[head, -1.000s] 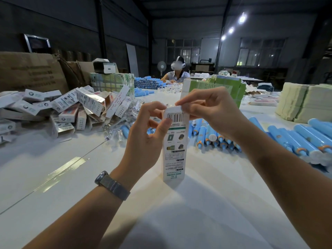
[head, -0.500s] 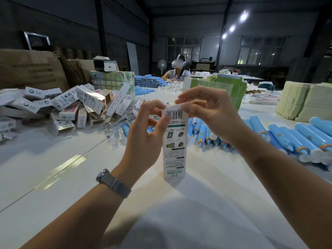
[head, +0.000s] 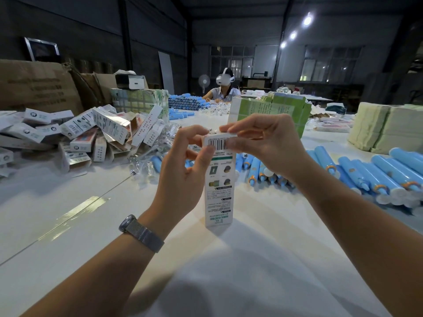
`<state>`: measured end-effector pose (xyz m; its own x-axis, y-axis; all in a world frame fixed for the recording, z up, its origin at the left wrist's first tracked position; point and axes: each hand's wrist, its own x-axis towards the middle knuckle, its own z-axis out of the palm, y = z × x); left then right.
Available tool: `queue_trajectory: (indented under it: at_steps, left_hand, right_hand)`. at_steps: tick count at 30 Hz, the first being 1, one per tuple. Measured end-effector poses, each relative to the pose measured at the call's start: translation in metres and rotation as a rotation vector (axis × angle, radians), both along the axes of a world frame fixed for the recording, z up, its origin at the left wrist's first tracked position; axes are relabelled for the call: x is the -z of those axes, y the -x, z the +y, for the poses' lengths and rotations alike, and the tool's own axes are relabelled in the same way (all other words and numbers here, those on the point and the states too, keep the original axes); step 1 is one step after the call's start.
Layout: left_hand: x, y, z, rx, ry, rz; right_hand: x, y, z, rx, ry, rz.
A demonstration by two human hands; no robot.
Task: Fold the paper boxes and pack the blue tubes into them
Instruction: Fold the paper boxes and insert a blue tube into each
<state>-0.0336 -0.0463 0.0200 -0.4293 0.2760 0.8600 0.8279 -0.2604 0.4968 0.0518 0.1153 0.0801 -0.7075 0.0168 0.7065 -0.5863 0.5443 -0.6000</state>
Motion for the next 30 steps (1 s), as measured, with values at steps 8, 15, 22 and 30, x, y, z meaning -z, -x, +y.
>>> queue_trajectory:
  at_steps: [8, 15, 22, 30]
  left_hand:
    - [-0.002, 0.0, -0.001, -0.043, 0.007, -0.022]
    - [0.0, -0.002, -0.003, -0.107, -0.027, -0.02]
    - [0.003, 0.006, -0.003, -0.161, -0.036, -0.02]
    - [0.008, 0.011, -0.006, -0.121, 0.009, -0.078]
  right_hand:
    - [0.01, 0.008, -0.007, 0.012, 0.041, 0.021]
    - [0.016, 0.016, -0.012, 0.25, -0.133, 0.109]
    - [0.025, 0.017, -0.022, 0.272, -0.314, -0.137]
    - [0.024, 0.012, -0.024, 0.467, -0.365, -0.103]
